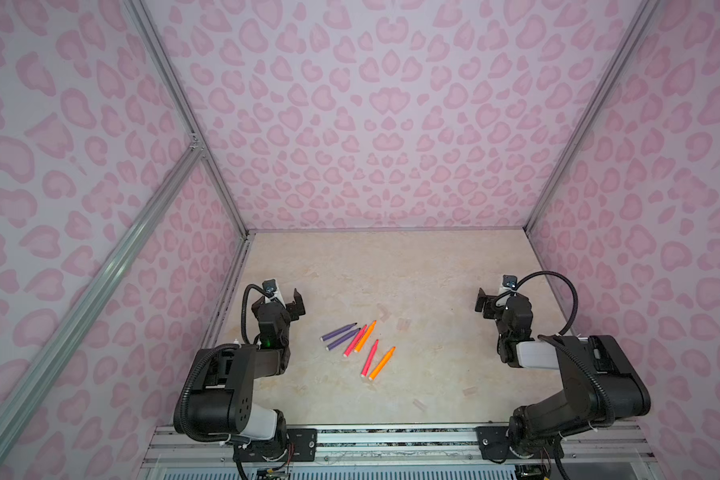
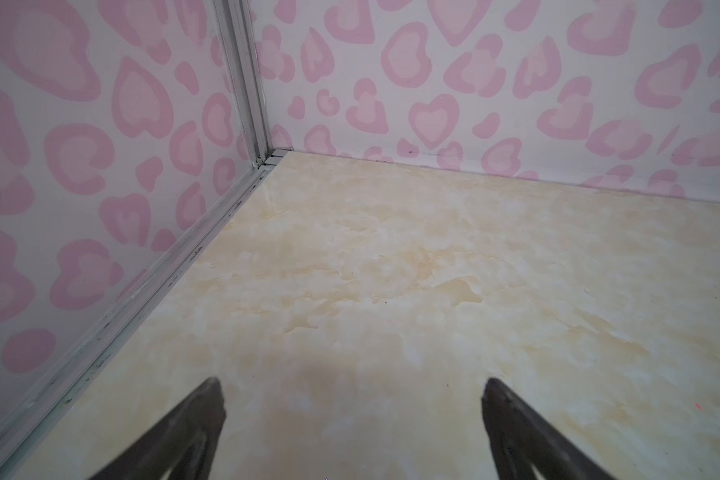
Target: Insert the pens into the pen caps
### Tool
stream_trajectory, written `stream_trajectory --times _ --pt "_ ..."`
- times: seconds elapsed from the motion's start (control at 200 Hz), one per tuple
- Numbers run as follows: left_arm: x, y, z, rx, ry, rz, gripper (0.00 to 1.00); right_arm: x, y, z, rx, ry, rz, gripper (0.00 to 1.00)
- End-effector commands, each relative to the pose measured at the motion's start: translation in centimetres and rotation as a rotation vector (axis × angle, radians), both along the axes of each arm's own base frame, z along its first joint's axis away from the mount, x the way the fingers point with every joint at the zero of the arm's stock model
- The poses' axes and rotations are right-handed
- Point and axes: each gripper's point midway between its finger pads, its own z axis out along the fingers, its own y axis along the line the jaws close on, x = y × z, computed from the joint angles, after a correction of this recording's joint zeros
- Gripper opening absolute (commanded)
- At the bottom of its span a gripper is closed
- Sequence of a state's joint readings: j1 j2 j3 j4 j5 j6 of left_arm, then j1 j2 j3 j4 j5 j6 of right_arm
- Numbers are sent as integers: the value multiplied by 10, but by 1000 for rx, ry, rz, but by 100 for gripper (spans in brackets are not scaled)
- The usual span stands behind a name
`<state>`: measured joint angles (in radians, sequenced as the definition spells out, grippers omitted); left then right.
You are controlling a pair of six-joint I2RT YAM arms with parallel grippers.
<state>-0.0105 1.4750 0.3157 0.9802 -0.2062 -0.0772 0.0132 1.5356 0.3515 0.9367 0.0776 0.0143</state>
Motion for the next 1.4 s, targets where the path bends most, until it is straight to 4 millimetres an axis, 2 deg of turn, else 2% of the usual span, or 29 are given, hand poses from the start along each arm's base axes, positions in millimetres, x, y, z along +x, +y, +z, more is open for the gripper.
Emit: stream_trajectory --times 0.0,1.08,1.12,1.185,1.255,1.395 --pt "3 0 7 9 -22 -3 98 0 0 1 -6 -7 0 99" --pt "2 0 7 8 -25 -5 98 0 0 1 -6 -7 -1 99" --pt "1 0 7 9 -26 -4 98 1 1 6 -11 -25 5 99" --pt "2 3 14 9 -24 24 98 1 1 18 -29 -33 -11 99" --pt "1 7 32 13 -7 50 98 -1 -6 28 -25 22 -77 99" --pt "-17 19 66 -90 -87 150 98 -11 -28 54 70 69 -247 99"
